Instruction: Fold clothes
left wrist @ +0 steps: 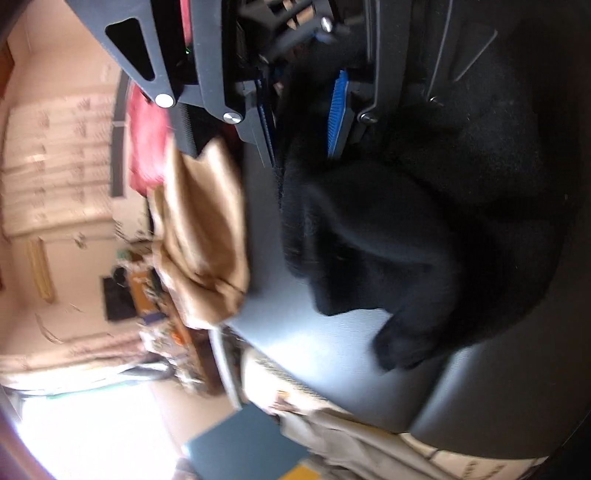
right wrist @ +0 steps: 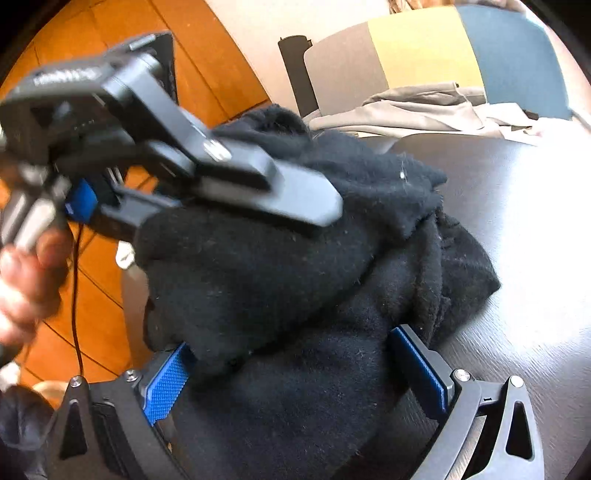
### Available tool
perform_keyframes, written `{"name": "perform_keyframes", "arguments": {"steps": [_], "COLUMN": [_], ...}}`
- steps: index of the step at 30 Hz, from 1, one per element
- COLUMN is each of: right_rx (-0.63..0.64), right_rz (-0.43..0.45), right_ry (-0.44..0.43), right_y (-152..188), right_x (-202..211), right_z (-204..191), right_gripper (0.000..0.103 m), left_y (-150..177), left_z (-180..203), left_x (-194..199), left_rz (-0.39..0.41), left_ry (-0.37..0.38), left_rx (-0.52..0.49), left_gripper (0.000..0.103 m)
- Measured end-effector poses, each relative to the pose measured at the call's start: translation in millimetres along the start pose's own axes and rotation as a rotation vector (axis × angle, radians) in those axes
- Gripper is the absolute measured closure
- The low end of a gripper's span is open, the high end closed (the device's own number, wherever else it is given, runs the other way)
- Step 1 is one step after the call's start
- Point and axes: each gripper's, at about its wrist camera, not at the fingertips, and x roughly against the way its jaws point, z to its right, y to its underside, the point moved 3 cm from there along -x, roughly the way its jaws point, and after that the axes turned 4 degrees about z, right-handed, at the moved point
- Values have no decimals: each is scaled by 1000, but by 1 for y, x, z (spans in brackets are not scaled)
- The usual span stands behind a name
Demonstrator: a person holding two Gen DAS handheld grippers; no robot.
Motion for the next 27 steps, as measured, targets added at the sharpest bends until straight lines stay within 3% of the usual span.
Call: {"name": "perform_keyframes", "arguments": {"steps": [2,6,9,14,17,20,21,23,25,27], "right_rx": [2,-5,-15,14,90,192,218,251,277,304], "right_rz": [2,12,24,54,45,-19,-50,-135,-225,-280], "right_ry": [16,67,96,93,41,4,-5,-8,9,73], "right_y": [6,18,24,27,12,-18,-24,-32,-38,-42], "right_x": [11,38,63,113,126,97,85,58,31,18], "right_z": [-2,-1,-2,-31,-69,-100,-110,-125,-136,-140], "right_gripper": [0,0,0,0,0,2,7,41,61,62], "left_y": [3,3,-2,3,9,12,12,11,10,9], "left_z": [10,11,-21,-103,-132,-139,-140,-140,-141,-141], "left_x": [16,60,95,119,119,108,104,96,91,86], "left_rz": [-8,59,160,234,242,212,199,189,177,167], "left_ry": [69,153,120,-28,-65,-66,-55,-42,-28,-13], "left_rx": [-25,-62,-64,16,1,-14,-14,-16,-19,-26], "left_gripper": [78,77,76,76,76,76,76,76,76,76]}}
